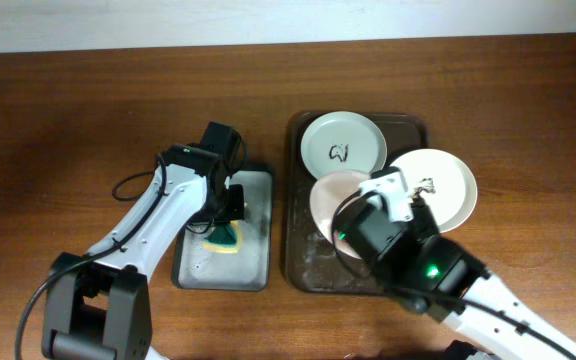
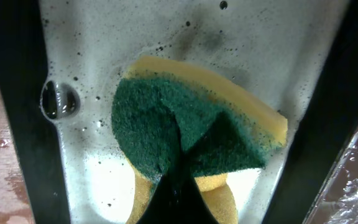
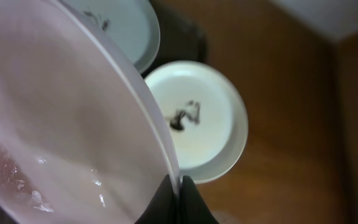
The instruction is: Clean dirty plates on tray and stack at the side
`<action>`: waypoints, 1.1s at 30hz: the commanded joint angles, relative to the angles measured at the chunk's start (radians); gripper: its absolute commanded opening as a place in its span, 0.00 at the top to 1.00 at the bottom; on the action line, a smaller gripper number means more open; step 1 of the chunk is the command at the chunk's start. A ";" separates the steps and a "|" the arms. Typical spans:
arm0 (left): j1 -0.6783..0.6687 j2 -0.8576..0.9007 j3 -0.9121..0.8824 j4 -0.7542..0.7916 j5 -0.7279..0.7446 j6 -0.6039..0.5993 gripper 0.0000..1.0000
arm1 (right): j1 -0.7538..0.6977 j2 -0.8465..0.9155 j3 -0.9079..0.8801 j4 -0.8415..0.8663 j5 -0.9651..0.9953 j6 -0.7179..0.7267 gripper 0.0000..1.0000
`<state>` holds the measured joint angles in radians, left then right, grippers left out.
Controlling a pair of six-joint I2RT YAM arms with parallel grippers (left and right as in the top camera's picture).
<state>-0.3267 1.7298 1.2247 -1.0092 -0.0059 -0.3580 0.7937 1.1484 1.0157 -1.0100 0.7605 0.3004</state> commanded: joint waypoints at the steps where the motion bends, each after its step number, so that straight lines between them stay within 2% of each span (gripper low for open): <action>1: 0.005 -0.008 -0.002 0.006 0.021 0.019 1.00 | 0.105 0.015 0.030 -0.002 0.224 -0.008 0.96; 8: 0.005 -0.008 -0.002 0.005 0.022 0.019 1.00 | 0.243 0.015 0.030 -0.081 0.427 -0.008 0.96; 29: 0.005 -0.008 -0.002 0.011 0.021 0.019 1.00 | 0.248 0.015 0.030 -0.128 0.425 -0.008 0.96; 33: 0.004 -0.008 -0.061 0.095 0.011 0.015 1.00 | 0.248 0.015 0.030 -0.129 0.418 -0.008 0.96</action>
<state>-0.3267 1.7294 1.2148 -0.9653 0.0040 -0.3580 1.0325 1.1641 1.0176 -1.1378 1.1442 0.2836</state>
